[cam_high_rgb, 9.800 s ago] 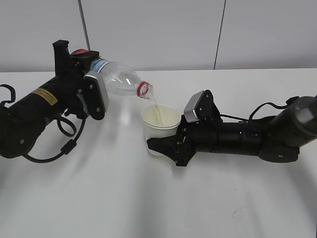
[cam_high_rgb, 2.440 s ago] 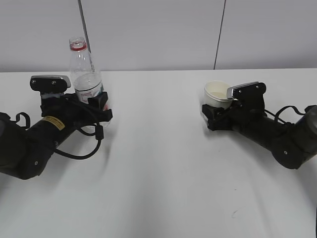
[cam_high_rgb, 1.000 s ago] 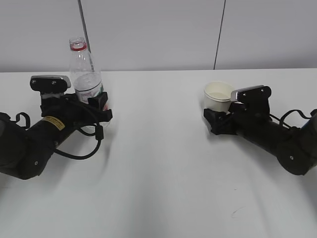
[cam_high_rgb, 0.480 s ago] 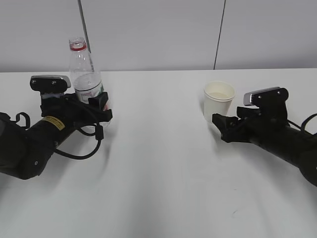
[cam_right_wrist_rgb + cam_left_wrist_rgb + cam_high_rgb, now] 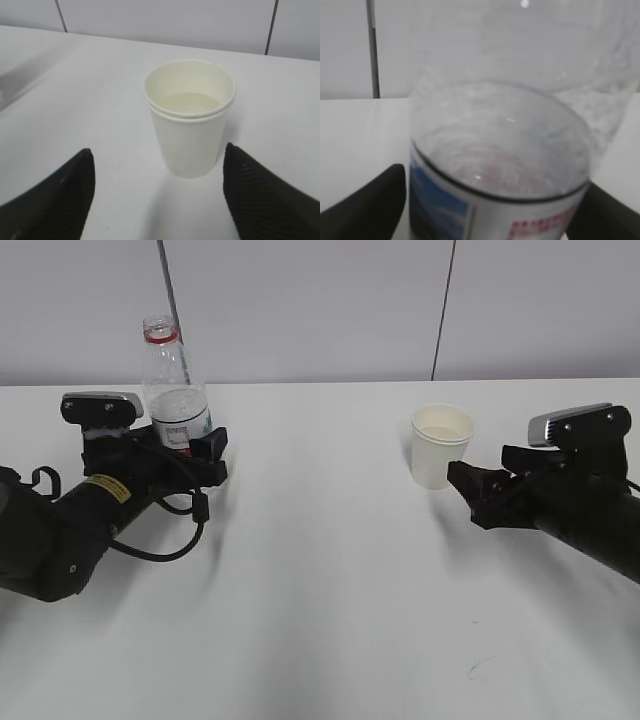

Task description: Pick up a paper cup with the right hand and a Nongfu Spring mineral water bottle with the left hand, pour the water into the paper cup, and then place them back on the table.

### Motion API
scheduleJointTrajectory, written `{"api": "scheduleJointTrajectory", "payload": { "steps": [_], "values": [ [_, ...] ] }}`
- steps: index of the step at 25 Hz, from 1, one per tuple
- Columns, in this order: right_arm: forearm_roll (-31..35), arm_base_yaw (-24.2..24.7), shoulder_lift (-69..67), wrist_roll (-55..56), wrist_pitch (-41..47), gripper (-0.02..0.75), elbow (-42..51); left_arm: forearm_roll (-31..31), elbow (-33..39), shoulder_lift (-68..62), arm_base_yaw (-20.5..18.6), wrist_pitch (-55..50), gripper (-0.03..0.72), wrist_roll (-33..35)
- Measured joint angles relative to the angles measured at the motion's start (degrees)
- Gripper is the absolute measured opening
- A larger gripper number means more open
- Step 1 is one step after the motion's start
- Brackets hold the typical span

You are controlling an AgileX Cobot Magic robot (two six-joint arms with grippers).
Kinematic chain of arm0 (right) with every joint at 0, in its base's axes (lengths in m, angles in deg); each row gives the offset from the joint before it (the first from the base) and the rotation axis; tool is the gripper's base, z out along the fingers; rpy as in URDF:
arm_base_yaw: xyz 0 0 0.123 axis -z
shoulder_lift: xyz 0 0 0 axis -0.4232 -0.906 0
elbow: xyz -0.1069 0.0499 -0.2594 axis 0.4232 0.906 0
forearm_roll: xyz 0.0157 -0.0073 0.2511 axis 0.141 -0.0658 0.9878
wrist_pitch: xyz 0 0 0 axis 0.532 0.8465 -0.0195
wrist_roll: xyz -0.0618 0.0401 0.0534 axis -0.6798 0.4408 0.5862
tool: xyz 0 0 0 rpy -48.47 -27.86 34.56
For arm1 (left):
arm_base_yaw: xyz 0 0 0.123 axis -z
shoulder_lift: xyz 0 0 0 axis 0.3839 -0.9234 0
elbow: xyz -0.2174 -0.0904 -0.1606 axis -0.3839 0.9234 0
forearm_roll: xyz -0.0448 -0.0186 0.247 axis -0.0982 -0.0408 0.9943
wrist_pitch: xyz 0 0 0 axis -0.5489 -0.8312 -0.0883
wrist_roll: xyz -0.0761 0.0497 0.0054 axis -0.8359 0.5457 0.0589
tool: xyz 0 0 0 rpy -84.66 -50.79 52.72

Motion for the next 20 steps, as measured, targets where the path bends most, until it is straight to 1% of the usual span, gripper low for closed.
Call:
{"api": "scheduleJointTrajectory", "payload": {
  "steps": [5,14,20],
  "values": [
    [0.0,0.0,2.6,0.0,0.0,0.594,1.3,0.9,0.5,1.5,0.0,0.0,0.567,0.3],
    [0.0,0.0,5.7,0.0,1.2,0.594,3.4,1.7,4.8,5.8,0.0,0.0,0.569,4.1],
    [0.0,0.0,9.3,0.0,5.8,0.594,3.6,0.5,8.7,10.2,0.0,0.0,0.569,5.2]
  ]
}}
